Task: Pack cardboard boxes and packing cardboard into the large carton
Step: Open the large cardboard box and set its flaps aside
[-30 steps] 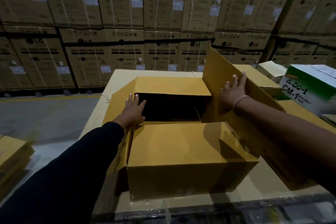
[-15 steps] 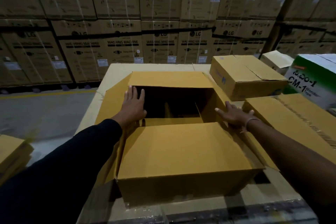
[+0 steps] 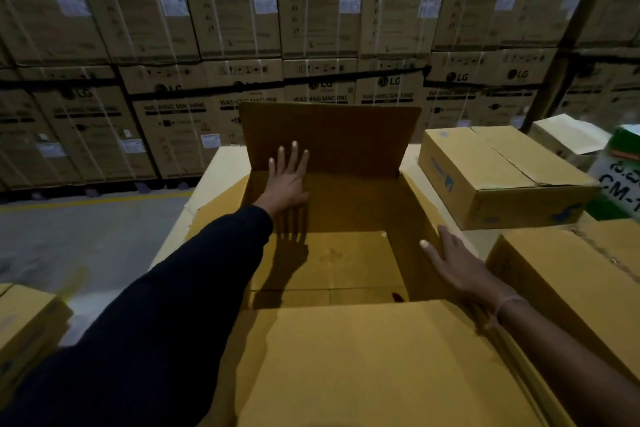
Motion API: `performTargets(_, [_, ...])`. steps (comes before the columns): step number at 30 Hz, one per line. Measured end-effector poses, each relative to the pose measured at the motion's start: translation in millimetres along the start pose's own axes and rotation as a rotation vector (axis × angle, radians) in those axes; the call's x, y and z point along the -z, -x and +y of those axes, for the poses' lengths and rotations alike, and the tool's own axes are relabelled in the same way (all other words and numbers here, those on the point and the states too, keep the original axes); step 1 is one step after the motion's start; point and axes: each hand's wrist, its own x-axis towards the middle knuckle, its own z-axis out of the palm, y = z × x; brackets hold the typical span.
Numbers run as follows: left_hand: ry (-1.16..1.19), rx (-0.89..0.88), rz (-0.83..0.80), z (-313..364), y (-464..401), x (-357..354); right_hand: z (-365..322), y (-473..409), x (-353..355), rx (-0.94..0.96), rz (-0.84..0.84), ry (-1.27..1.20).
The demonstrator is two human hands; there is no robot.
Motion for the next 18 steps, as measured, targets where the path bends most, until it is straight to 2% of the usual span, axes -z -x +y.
performTargets(7, [0.005,0.084,-0.138,6.1,-64.6,-26.9,12.7,-13.3,-1.1,0.055,-0.016,-0.083])
performTargets(10, [-0.047,0.117,-0.127,6.7,-71.8,-41.3,15.8,-13.3,-2.1,0.081,-0.025,-0.088])
performTargets(18, [0.052,0.032,-0.211,-1.0,-69.0,-25.4,10.7,-14.2,2.9,0.074,-0.03,-0.077])
